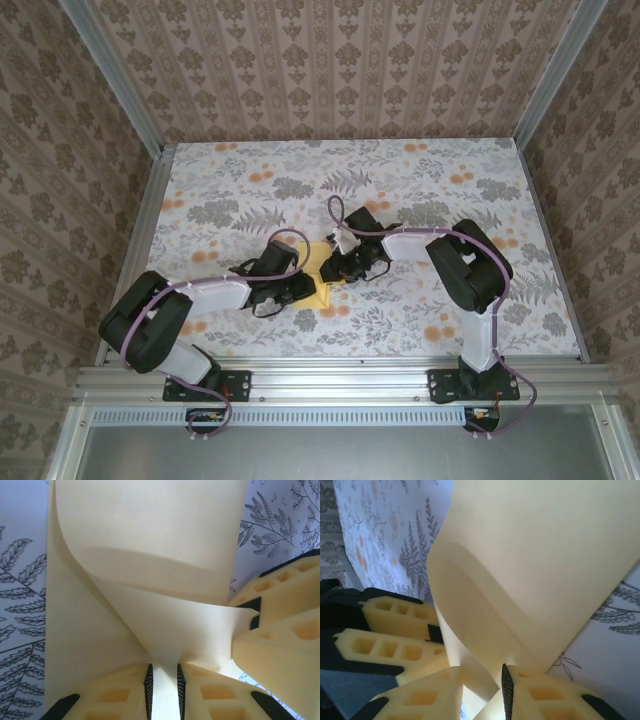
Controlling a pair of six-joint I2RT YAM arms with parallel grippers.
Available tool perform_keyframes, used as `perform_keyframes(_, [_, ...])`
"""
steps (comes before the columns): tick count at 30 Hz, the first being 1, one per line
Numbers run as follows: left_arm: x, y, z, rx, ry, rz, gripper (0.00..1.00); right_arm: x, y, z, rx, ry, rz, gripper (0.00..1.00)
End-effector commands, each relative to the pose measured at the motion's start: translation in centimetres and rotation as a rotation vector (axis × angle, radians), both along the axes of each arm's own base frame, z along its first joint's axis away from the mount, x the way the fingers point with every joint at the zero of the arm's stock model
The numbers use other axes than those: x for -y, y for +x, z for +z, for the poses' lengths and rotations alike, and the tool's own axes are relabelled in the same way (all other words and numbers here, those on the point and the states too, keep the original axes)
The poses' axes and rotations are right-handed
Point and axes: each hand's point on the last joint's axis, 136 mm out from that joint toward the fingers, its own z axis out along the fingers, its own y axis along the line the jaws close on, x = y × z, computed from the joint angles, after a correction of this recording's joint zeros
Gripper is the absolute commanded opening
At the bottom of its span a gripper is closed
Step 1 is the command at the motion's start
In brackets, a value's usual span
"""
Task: Fold a paper plane with a square sheet of paper (pick it up from the middle)
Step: Fold the triangle a second time at the center of the table.
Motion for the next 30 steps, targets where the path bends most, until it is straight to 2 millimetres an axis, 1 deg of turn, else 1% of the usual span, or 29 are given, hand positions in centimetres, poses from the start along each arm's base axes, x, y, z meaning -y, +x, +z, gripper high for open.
perform_keyframes(1, [0.1, 0.1, 0.3, 0.003, 0.012, 0.008, 0.23, -0.5, -0.3, 1.9, 0.028, 0.058, 0.029, 0.20])
perform_keyframes(3, [-0.1, 0.1, 0.2, 0.002, 0.022, 0.005, 0.24, -0.3, -0.1, 1.6, 0.043, 0.032, 0.028, 0.13])
perform_keyframes(6, [-0.2, -0.1, 0.2, 0.004, 0.031, -0.007, 0.26, 0.3, 0.2, 1.0, 0.070, -0.023, 0.030, 0.10])
perform_keyframes(11, [-0.5, -0.4, 0.1, 0.004, 0.055, -0.037, 0.27, 1.0, 0.6, 0.1, 0.093, -0.089, 0.046, 0.09])
perform_keyframes(16, [-0.7, -0.7, -0.1, 0.002, 0.077, -0.064, 0.26, 1.2, 0.8, -0.3, 0.099, -0.109, 0.049, 0.09])
perform_keyframes(23, [-0.9, -1.0, -0.4, -0.007, 0.109, -0.097, 0.18, 1.0, 1.0, -0.4, 0.100, -0.108, 0.061, 0.10])
perform_keyframes(30, [-1.0, -1.1, -0.9, -0.017, 0.129, -0.113, 0.14, 0.8, 0.9, -0.5, 0.094, -0.112, 0.085, 0.11])
